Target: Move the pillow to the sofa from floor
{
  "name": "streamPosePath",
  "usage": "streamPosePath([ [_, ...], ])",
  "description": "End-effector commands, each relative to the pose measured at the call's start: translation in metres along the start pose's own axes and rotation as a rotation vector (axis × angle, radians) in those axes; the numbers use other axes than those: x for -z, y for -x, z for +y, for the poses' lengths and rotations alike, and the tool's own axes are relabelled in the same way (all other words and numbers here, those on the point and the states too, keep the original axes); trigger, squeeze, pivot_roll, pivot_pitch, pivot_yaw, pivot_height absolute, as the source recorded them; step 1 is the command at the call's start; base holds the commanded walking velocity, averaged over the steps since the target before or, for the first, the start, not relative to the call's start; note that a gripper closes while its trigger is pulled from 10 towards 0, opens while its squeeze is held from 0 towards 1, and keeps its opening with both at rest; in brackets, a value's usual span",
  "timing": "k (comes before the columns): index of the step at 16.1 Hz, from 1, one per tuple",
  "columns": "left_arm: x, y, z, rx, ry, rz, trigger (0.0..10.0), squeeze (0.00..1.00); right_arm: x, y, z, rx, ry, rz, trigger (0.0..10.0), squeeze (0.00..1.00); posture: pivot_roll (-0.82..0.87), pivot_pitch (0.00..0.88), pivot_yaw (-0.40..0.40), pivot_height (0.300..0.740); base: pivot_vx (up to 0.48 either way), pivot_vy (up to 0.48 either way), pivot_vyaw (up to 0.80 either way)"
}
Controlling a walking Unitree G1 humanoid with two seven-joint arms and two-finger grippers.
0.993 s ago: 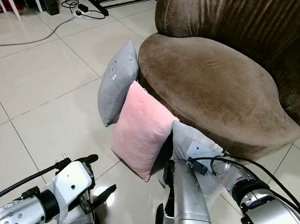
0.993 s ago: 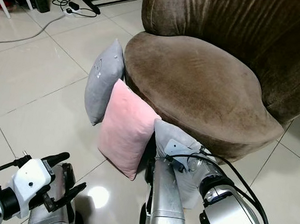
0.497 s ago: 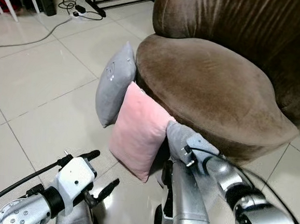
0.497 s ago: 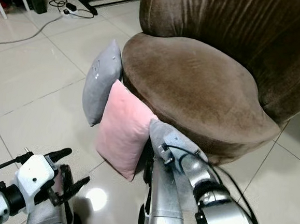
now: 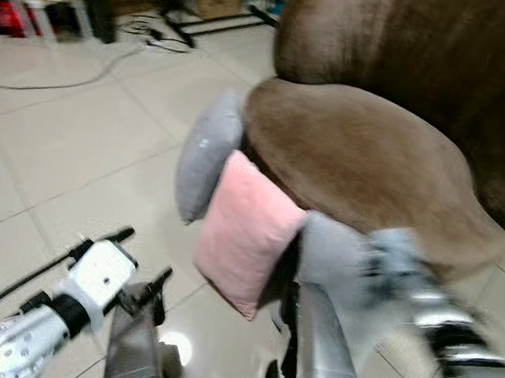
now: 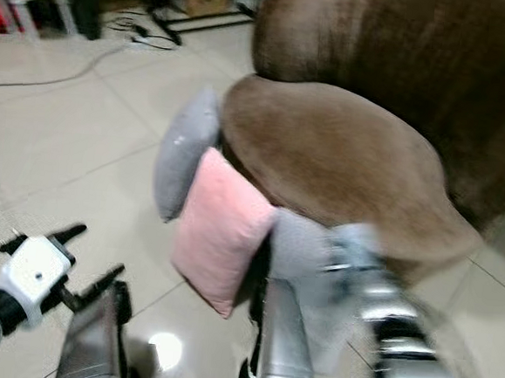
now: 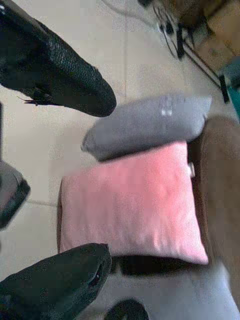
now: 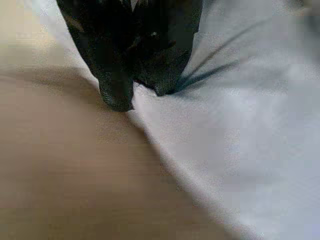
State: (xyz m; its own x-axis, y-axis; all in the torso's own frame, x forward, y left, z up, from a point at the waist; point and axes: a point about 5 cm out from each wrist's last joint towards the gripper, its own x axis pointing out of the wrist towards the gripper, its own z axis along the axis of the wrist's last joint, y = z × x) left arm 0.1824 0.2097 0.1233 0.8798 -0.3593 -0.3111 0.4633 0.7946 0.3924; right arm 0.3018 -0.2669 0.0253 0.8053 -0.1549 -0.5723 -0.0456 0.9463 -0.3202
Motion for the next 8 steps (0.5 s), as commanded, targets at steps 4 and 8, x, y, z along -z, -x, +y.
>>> streamPosePath([
  [4, -0.001, -0.008, 0.003, -0.006, -0.022, -0.015, 10.0, 0.0, -0.004, 0.015, -0.075, 0.303, -0.222, -0.027, 0.0, 0.0, 0.04, 0.0, -0.037, 0.475, 0.0, 0.0, 0.0],
  [8, -0.002, -0.014, 0.002, -0.002, -0.026, -0.039, 10.0, 0.0, -0.021, 0.031, -0.121, 0.449, -0.246, -0.131, 0.0, 0.0, 0.03, 0.0, -0.035, 0.475, 0.0, 0.0, 0.0],
])
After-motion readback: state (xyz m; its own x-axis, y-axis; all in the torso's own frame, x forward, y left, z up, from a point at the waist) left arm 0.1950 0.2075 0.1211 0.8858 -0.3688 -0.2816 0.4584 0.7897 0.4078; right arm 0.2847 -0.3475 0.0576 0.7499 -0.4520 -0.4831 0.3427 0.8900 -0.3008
